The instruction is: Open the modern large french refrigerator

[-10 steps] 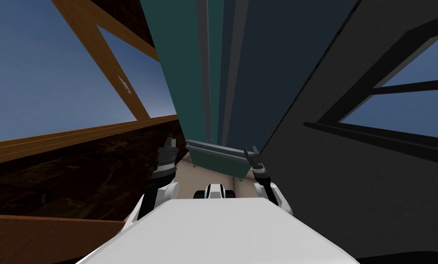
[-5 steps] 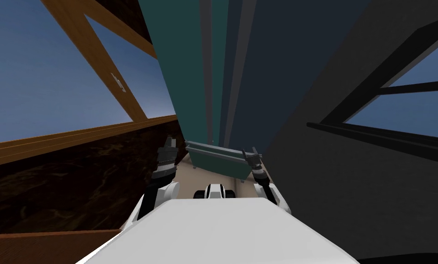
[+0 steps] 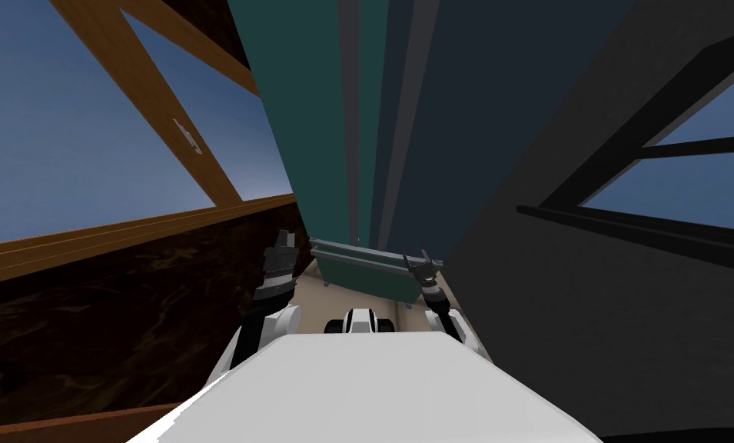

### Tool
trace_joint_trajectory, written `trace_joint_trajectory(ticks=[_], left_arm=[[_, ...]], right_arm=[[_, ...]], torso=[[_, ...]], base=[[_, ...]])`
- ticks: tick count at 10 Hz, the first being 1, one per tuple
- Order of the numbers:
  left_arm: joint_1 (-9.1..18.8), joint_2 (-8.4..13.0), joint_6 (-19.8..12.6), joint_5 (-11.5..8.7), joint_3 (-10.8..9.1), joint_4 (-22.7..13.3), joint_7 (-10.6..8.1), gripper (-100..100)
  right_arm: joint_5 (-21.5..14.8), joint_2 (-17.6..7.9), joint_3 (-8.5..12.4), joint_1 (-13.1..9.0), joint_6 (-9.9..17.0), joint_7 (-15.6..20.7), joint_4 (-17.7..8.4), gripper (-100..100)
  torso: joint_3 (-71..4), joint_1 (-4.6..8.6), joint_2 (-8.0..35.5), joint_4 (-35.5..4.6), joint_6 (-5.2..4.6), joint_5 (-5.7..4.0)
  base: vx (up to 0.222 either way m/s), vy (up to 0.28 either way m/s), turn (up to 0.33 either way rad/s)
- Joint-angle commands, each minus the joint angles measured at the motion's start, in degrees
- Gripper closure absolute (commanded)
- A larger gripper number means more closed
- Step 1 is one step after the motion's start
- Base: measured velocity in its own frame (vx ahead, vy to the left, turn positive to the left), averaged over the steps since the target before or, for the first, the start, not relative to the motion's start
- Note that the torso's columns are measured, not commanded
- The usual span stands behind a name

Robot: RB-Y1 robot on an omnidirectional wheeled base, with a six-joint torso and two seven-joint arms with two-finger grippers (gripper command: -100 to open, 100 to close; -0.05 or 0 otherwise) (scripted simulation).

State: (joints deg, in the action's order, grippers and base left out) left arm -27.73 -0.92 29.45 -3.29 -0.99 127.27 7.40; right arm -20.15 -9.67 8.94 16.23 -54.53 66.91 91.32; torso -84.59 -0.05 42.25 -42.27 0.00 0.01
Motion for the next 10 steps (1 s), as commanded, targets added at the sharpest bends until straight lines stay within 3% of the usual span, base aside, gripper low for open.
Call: trace_joint_trajectory(ticks=[1,2,5,10], left_arm=[[0.0,0.0,0.0,0.0,0.00,0.0,0.00,0],[0.0,0.0,0.0,0.0,0.00,0.0,0.00,0],[0.0,0.0,0.0,0.0,0.00,0.0,0.00,0],[0.0,0.0,0.0,0.0,0.00,0.0,0.00,0]], right_arm=[[-1.7,0.2,0.8,-1.1,-1.1,4.3,-3.1,-100],[-1.7,0.2,0.8,-1.1,-1.1,5.2,-3.1,-100],[-3.8,0.7,1.7,-2.3,-2.7,10.1,-7.0,-100],[-5.8,1.3,2.5,-3.3,-4.3,16.0,-10.6,-100]], torso=[[0.0,0.06,0.1,0.0,0.01,-0.01],[0.0,0.08,0.0,0.0,0.00,-0.02],[0.0,0.06,0.0,0.0,0.01,-0.01],[0.0,0.09,0.0,0.0,0.00,-0.02]], base=[[0.048,0.061,-0.036],[0.049,0.052,-0.025],[0.058,0.054,-0.036],[0.044,0.052,-0.027]])
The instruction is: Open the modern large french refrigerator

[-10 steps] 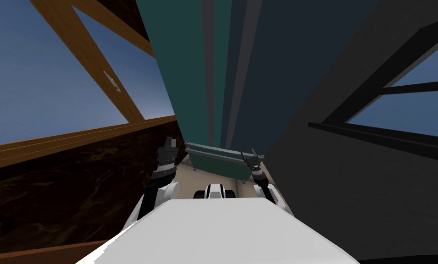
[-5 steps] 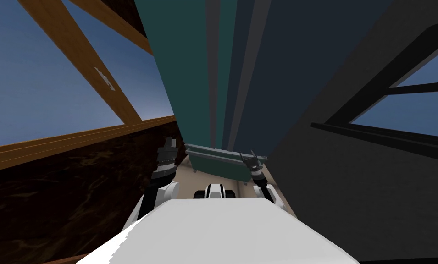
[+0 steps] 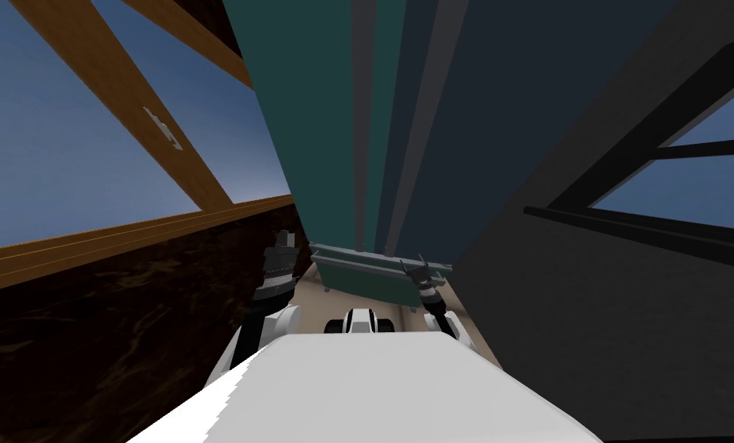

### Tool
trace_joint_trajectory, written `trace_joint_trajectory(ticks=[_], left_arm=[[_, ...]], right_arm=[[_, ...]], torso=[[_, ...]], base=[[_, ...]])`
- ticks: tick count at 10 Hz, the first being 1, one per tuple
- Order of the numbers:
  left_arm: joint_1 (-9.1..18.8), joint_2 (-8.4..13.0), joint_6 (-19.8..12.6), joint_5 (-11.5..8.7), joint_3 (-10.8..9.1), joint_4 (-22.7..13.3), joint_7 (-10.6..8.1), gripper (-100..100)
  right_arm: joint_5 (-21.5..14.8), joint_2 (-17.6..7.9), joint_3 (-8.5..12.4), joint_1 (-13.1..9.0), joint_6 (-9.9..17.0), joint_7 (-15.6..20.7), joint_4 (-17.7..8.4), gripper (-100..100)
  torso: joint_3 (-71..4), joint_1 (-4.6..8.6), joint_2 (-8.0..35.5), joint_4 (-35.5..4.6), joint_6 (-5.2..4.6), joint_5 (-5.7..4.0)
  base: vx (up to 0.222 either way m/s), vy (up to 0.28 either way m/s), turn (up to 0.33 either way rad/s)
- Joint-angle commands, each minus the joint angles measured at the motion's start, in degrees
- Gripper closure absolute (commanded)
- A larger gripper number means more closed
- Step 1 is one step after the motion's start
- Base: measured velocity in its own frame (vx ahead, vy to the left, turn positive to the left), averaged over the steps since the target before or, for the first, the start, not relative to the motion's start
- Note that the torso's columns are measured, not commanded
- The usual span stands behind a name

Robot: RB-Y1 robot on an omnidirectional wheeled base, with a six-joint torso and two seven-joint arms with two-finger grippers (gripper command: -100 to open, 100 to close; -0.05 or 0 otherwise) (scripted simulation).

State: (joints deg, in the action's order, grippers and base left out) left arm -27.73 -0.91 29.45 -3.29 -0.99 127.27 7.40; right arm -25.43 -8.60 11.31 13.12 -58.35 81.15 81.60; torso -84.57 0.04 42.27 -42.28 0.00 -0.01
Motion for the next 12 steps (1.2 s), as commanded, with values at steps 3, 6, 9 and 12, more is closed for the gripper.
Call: trace_joint_trajectory(ticks=[3,6,9,12], left_arm=[[0.0,0.0,0.0,0.0,0.00,0.0,0.00,0],[0.0,0.0,0.0,0.0,0.00,0.0,0.00,0],[0.0,0.0,0.0,0.0,0.00,0.0,0.00,0],[0.0,0.0,0.0,0.0,0.00,0.0,0.00,0]], right_arm=[[-2.4,1.0,0.9,-1.2,-1.9,6.6,-4.2,-100],[-4.0,1.8,1.6,-2.0,-3.2,10.8,-6.9,-100],[-5.3,2.9,2.1,-2.6,-4.3,14.3,-9.1,-100],[-6.6,5.4,2.7,-3.3,-5.3,17.7,-11.3,-100]], torso=[[0.0,-0.03,0.0,0.0,0.00,0.02],[0.0,-0.03,0.0,0.0,0.00,0.02],[0.0,-0.06,0.0,0.0,0.01,0.02],[0.0,-0.03,0.0,0.0,0.00,0.01]], base=[[0.041,0.051,-0.030],[0.054,0.062,-0.033],[0.045,0.057,-0.031],[0.030,0.039,-0.021]])
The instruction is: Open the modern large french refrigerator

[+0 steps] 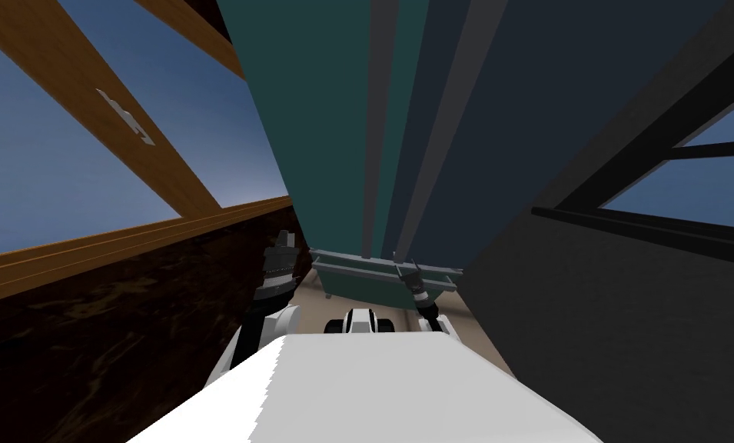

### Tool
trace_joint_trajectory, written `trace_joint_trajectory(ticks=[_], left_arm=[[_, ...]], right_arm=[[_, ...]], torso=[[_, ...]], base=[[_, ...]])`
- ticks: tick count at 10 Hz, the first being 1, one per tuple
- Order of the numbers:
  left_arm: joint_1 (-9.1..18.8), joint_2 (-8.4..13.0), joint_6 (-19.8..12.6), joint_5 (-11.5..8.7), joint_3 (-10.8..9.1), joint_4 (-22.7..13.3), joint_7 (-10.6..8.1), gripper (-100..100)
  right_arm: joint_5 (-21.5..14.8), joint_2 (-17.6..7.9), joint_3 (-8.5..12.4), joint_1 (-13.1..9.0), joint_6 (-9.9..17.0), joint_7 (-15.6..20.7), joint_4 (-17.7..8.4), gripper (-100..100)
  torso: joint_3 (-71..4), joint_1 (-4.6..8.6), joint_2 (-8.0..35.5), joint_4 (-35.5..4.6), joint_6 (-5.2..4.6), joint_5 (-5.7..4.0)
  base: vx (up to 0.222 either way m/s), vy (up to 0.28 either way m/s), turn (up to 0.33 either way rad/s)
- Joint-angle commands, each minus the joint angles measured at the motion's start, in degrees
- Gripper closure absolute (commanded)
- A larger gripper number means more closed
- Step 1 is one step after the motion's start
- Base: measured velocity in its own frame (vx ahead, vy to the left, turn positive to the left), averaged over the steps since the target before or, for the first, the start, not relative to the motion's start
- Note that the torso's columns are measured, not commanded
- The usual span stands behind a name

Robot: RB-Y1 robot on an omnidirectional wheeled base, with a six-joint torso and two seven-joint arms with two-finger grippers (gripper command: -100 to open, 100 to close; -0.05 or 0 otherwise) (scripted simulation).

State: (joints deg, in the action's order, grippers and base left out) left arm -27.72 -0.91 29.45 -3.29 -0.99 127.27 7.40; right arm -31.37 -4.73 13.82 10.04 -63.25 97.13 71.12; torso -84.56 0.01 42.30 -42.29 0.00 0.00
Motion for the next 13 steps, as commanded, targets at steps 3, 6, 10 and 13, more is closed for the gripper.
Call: trace_joint_trajectory(ticks=[3,6,10,13], left_arm=[[0.0,0.0,0.0,0.0,0.00,0.0,0.00,0],[0.0,0.0,0.0,0.0,0.00,0.0,0.00,0],[0.0,0.0,0.0,0.0,0.00,0.0,0.00,0],[0.0,0.0,0.0,0.0,-0.01,0.0,0.00,0]], right_arm=[[-0.8,1.5,0.4,-1.4,0.9,1.1,-0.6,-100],[-0.9,0.9,0.3,-2.1,2.6,0.0,0.7,-100],[-1.3,0.3,-1.1,-1.7,-0.4,-0.6,-0.6,100],[-2.2,-1.6,-3.4,-2.4,-1.4,-3.5,-0.5,100]], torso=[[0.0,0.07,0.0,0.0,0.00,-0.01],[0.0,-0.09,0.0,0.0,0.01,0.03],[0.0,-0.01,-0.1,0.1,0.01,-0.05],[0.3,0.23,0.6,-0.3,-0.25,0.02]], base=[[0.017,0.028,-0.008],[0.004,0.044,-0.003],[-0.029,-0.060,0.031],[-0.202,-0.186,0.137]])
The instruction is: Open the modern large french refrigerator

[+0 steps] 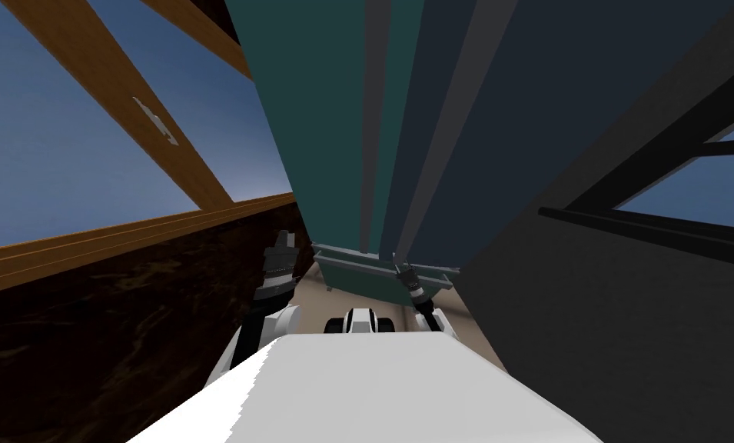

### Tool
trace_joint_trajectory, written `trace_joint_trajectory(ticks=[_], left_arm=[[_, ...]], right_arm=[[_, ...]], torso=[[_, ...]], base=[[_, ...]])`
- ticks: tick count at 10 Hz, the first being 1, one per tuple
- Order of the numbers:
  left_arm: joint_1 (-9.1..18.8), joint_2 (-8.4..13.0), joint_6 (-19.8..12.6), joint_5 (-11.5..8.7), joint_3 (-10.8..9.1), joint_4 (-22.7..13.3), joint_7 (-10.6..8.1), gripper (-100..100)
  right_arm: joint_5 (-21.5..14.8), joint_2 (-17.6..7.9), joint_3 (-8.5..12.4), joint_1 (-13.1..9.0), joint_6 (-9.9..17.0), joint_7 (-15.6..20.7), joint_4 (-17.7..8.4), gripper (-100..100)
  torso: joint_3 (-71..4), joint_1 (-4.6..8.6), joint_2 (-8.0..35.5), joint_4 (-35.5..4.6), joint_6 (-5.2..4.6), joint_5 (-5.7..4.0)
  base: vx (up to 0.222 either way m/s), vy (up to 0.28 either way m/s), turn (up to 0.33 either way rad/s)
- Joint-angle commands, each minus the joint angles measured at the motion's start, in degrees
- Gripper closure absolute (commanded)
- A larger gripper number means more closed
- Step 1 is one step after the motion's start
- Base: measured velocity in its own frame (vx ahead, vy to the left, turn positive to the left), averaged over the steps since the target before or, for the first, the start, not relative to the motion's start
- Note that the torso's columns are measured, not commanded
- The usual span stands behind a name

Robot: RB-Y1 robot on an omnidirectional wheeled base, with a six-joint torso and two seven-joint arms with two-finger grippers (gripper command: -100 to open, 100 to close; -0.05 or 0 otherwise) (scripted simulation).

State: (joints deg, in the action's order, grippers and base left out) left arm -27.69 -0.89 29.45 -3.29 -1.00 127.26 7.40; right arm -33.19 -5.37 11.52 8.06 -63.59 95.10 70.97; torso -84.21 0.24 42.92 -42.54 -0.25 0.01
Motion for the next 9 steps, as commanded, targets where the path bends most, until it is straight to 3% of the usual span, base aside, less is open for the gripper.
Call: trace_joint_trajectory(ticks=[1,5,6,7,9], left_arm=[[0.0,0.0,0.0,0.0,0.00,0.0,0.00,0],[0.0,0.0,0.0,0.0,0.00,0.0,0.00,0],[0.0,0.0,0.0,0.0,0.00,0.0,0.00,0],[0.0,0.0,0.0,0.0,0.01,0.0,0.00,0],[0.0,0.0,0.0,0.0,0.00,0.0,0.00,0]], right_arm=[[-0.7,-1.6,-1.9,-0.6,-1.4,-2.4,-0.3,100],[-2.0,-4.2,-5.1,-1.5,-2.7,-6.2,-0.1,100],[-1.9,-3.8,-4.6,-1.1,-1.9,-5.5,-0.4,100],[-2.6,-4.8,-6.2,-1.0,-3.6,-7.0,-0.3,100],[-2.8,-5.2,-7.0,-1.0,-4.5,-7.6,-0.2,100]], torso=[[-0.1,-0.13,-0.1,0.0,-0.03,0.08],[-0.2,-0.42,-0.3,-0.1,0.25,0.16],[-0.2,-0.54,-0.2,-0.1,0.29,0.15],[-0.3,-0.73,-0.6,0.0,0.29,0.20],[-0.3,-0.35,-0.5,0.0,0.37,0.08]], base=[[-0.199,-0.136,0.070],[-0.202,-0.148,0.090],[-0.095,-0.069,0.011],[-0.105,-0.171,0.100],[-0.107,-0.183,0.108]])
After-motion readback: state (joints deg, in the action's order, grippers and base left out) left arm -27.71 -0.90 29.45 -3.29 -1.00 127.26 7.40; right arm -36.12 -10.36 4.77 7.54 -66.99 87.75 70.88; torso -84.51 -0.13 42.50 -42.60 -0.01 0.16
